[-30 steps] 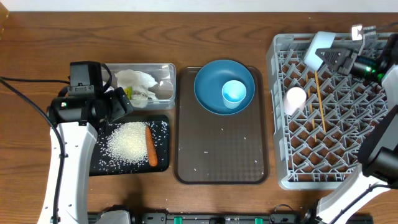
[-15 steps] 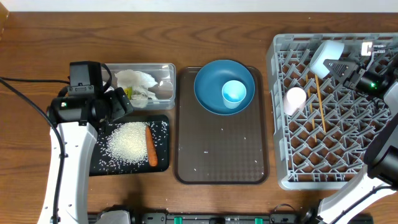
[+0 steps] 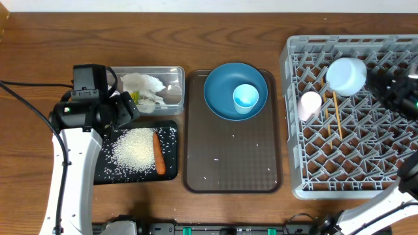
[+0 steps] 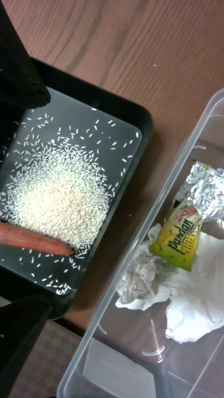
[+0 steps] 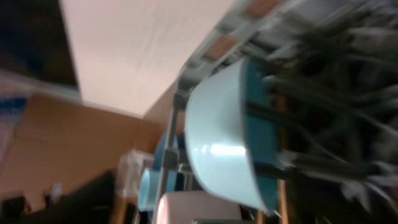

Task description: Sort waste into correct bins and load items into the dishwasher rack

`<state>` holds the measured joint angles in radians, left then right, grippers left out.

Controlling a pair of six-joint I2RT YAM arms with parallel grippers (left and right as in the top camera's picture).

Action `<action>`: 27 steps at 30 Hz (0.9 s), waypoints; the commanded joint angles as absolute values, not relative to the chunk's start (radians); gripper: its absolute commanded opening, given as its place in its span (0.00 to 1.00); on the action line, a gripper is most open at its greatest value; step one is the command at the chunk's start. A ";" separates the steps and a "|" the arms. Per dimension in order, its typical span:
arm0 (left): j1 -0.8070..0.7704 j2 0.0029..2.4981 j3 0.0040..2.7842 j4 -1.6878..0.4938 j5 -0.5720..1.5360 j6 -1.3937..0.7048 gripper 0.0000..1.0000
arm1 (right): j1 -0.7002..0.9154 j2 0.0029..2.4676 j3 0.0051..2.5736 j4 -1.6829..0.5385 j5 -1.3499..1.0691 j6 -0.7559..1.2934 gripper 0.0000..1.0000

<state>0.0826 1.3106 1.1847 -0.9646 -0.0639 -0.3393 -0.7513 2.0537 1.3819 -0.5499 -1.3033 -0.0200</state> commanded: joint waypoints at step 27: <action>0.087 1.300 1.195 -0.966 -0.080 -0.337 0.99 | 0.260 1.636 1.418 -0.728 -0.048 -0.088 0.99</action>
<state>0.0826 1.3106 1.1847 -0.9646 -0.0635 -0.3393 0.1715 1.5944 1.4242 -0.7219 -0.2073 -0.0631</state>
